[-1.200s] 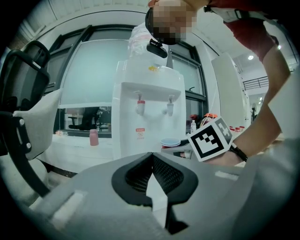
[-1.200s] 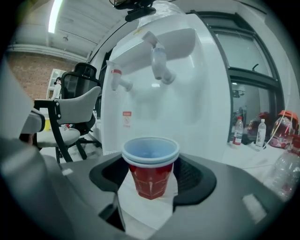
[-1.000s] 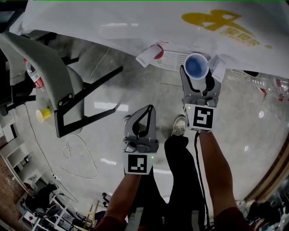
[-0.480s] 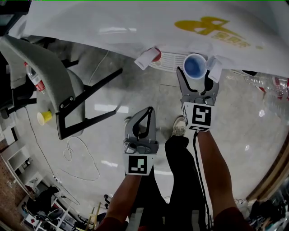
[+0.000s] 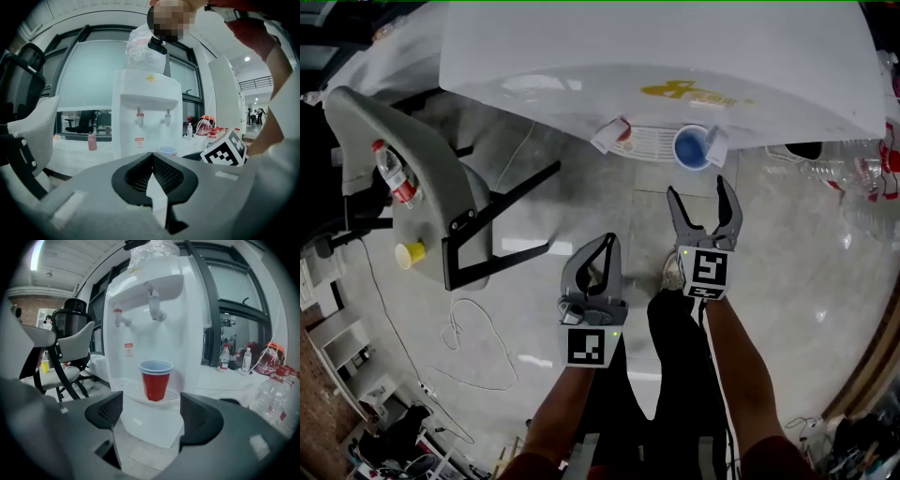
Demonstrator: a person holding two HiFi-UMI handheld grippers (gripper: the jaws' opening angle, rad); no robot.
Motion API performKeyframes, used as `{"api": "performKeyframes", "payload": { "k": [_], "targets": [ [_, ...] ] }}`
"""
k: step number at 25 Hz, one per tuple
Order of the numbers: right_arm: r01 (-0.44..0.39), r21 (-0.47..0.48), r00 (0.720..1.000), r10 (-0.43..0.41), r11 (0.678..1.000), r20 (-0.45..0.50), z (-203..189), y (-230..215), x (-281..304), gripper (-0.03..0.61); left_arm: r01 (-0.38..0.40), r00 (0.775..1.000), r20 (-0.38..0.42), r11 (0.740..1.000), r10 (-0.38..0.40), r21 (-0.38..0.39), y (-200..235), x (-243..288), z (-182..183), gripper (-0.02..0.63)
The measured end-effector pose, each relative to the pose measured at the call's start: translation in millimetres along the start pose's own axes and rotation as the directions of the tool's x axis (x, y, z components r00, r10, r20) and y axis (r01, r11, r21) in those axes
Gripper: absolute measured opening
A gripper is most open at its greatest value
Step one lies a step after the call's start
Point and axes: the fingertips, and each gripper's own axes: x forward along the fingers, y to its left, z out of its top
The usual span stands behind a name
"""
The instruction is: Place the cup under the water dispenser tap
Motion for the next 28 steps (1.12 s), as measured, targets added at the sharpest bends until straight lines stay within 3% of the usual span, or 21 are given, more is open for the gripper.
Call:
{"api": "performKeyframes", "payload": {
  "k": [5, 11, 20, 28],
  "targets": [
    [0.012, 0.010, 0.999, -0.012, 1.000, -0.029, 14, 10, -48, 0.376, 0.018, 1.000, 0.022, 1.000, -0.018, -0.011, -2, -15, 37, -0.002],
    [0.008, 0.001, 0.999, -0.008, 1.000, -0.037, 68, 26, -116, 0.370, 0.052, 0.998, 0.045, 0.999, -0.052, 0.008, -4, -44, 104, -0.002],
    [0.012, -0.066, 0.999, -0.009, 0.998, 0.044, 224, 41, -203, 0.335, 0.074, 0.989, 0.129, 0.997, -0.076, 0.018, 9, -96, 231, -0.002],
    [0.080, -0.106, 0.976, -0.057, 0.991, 0.208, 370, 52, -257, 0.327, 0.024, 0.979, 0.200, 0.999, -0.033, 0.044, 36, -142, 336, -0.003]
  ]
}}
